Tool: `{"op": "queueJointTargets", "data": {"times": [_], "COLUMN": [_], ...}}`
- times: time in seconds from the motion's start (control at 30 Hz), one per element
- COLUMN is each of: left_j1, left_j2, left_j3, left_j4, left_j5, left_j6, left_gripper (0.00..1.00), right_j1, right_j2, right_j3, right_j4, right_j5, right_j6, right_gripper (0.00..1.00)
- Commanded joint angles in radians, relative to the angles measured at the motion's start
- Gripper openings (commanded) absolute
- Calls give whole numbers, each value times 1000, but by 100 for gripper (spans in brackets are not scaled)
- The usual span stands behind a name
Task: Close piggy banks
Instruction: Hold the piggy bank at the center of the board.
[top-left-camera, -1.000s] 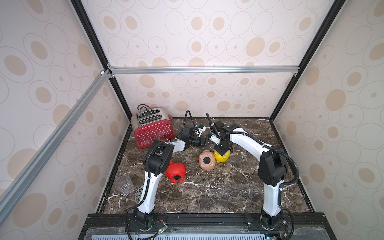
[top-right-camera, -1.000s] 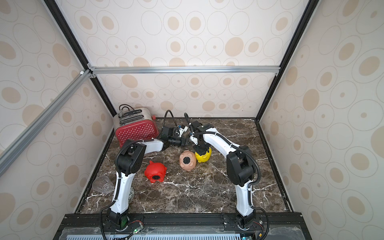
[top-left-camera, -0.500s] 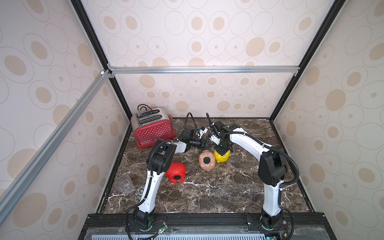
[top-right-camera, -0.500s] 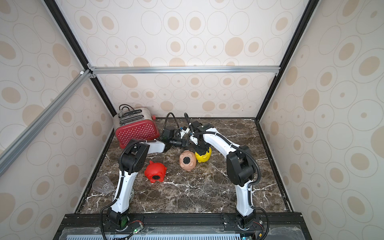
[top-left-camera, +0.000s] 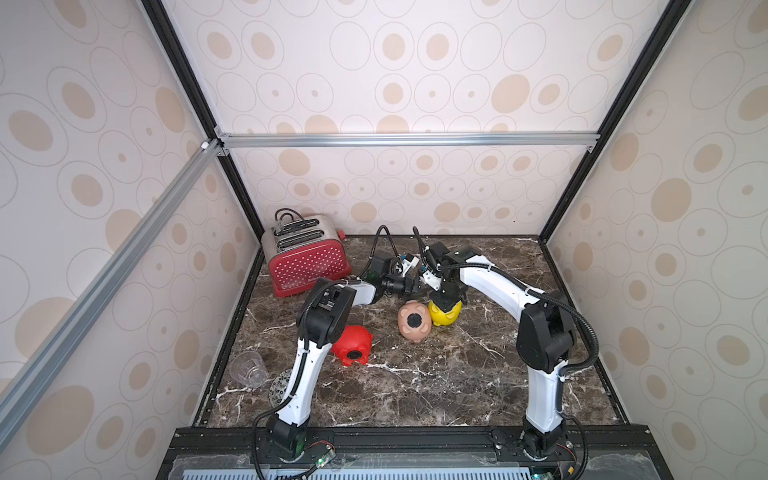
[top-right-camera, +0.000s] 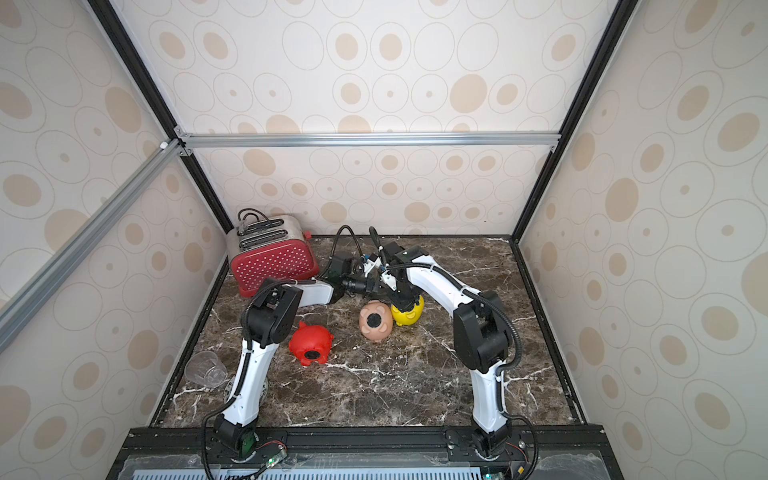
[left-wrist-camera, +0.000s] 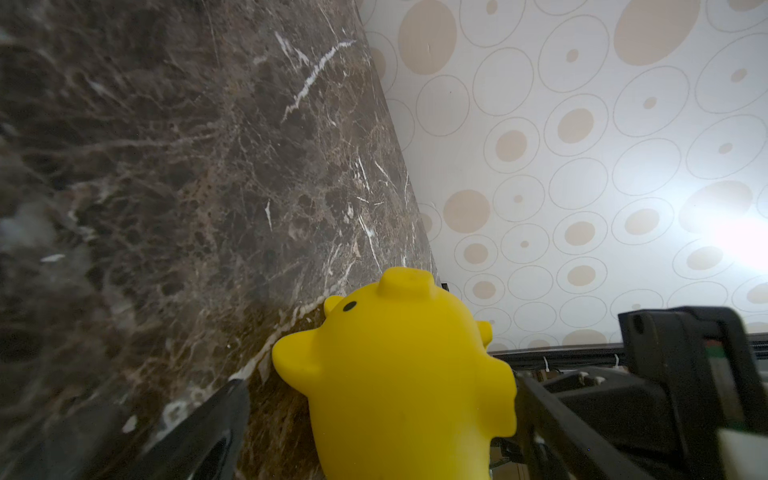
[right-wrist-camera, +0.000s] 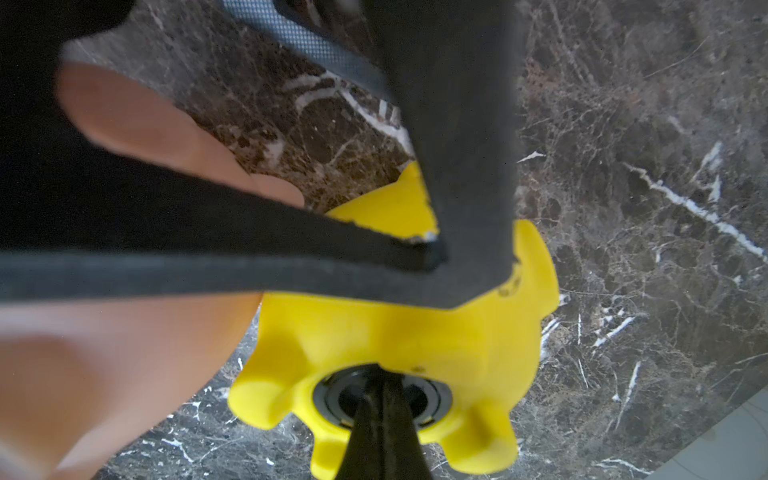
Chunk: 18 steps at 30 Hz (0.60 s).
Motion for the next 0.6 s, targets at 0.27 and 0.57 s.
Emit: {"op": "queueJointTargets", "data": {"times": [0.27, 0.57], "left_j1": [-38, -21], "left_j2": [5, 15], "left_j3": [53, 31], "left_j4": [-21, 104], "left_j5": [49, 41], "left_j6": [43, -54], "left_gripper": [99, 99], "right_j1": [-5, -10], "right_j2": [19, -15], "right_j3": [-41, -96], "right_j4": [22, 92], "right_j5": [-18, -17], "right_j6": [-7, 8], "right_gripper": [0, 0]}}
